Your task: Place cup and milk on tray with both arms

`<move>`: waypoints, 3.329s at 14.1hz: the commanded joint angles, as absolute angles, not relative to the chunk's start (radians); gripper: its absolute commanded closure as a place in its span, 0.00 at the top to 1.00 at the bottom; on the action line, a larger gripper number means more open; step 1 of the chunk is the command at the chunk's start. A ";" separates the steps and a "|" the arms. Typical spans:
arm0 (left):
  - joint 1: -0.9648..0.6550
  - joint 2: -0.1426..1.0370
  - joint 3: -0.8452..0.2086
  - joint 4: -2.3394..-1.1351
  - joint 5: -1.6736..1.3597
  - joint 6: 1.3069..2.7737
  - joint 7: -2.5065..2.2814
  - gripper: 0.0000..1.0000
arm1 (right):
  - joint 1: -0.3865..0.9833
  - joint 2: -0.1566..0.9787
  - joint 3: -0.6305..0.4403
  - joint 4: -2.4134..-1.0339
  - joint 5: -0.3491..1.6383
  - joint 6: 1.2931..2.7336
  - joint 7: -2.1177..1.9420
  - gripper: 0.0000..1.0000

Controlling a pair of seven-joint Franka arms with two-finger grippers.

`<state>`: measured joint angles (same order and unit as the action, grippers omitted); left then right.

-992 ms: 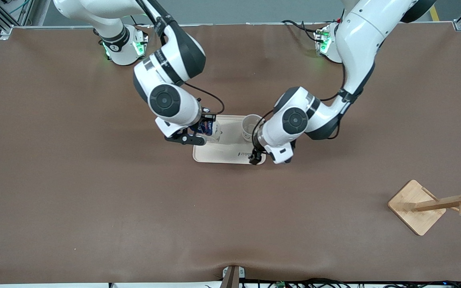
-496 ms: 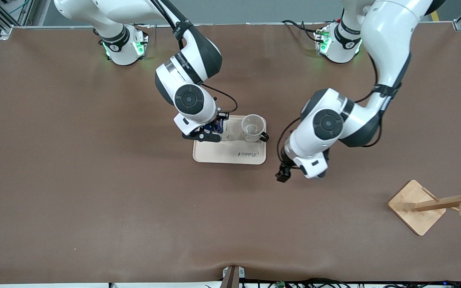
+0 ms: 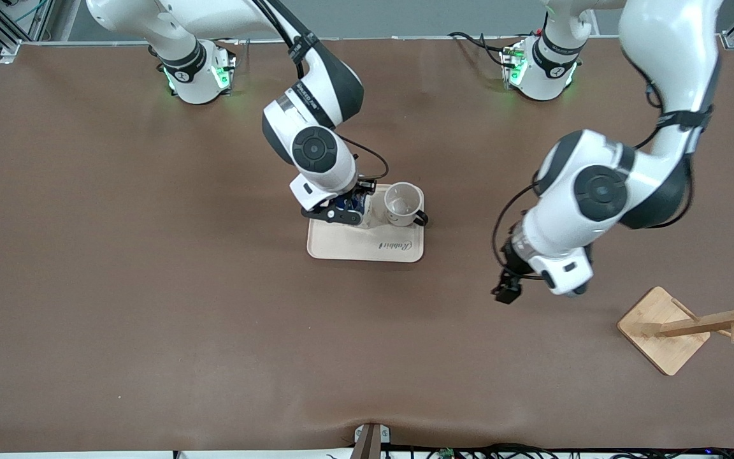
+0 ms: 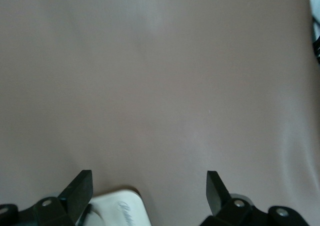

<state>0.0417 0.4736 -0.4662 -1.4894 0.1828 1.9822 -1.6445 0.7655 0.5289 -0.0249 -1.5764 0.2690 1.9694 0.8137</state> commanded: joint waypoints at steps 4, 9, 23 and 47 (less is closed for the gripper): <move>0.176 0.338 -0.479 -1.500 0.192 1.826 -1.332 1.00 | 0.769 0.523 -0.037 -1.586 0.225 1.976 0.833 1.00; 0.278 0.266 -0.480 -1.502 0.184 1.695 -0.973 1.00 | 0.750 0.514 -0.037 -1.531 0.239 1.970 0.830 1.00; 0.011 -0.064 -0.048 -1.621 0.081 1.536 -0.132 1.00 | 0.574 0.397 -0.193 -1.207 0.215 1.536 0.801 1.00; -0.072 -0.098 -0.028 -1.647 0.005 1.546 -0.092 1.00 | 0.290 -0.071 -0.278 -1.562 0.040 1.418 0.018 1.00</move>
